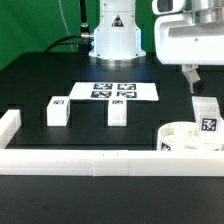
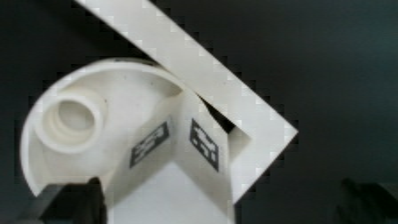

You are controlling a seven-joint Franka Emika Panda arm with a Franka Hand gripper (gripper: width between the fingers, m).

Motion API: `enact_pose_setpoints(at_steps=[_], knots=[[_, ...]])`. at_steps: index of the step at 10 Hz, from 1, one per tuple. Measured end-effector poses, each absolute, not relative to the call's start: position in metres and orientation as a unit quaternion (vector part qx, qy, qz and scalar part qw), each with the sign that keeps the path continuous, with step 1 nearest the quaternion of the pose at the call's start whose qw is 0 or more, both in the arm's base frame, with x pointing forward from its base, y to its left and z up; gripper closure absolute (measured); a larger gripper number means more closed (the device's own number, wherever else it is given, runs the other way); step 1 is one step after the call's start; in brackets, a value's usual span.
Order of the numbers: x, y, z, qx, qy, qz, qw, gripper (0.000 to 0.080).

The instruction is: Assemble stool

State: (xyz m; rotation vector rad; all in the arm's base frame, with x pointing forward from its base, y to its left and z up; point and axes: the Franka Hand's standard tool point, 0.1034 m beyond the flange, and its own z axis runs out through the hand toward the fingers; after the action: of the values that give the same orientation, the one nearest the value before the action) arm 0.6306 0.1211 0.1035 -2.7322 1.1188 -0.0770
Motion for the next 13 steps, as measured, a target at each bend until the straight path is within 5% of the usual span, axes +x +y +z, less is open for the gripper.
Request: enact_pose_setpoints(at_steps=[6, 13], knots=[[0.6336, 0.1197, 0.1069, -0.985, 0.149, -0.038, 0.082, 0.0151], [0.6399, 0.12, 0.1004, -0.975, -0.217, -0.045, 0.034, 0.0151]])
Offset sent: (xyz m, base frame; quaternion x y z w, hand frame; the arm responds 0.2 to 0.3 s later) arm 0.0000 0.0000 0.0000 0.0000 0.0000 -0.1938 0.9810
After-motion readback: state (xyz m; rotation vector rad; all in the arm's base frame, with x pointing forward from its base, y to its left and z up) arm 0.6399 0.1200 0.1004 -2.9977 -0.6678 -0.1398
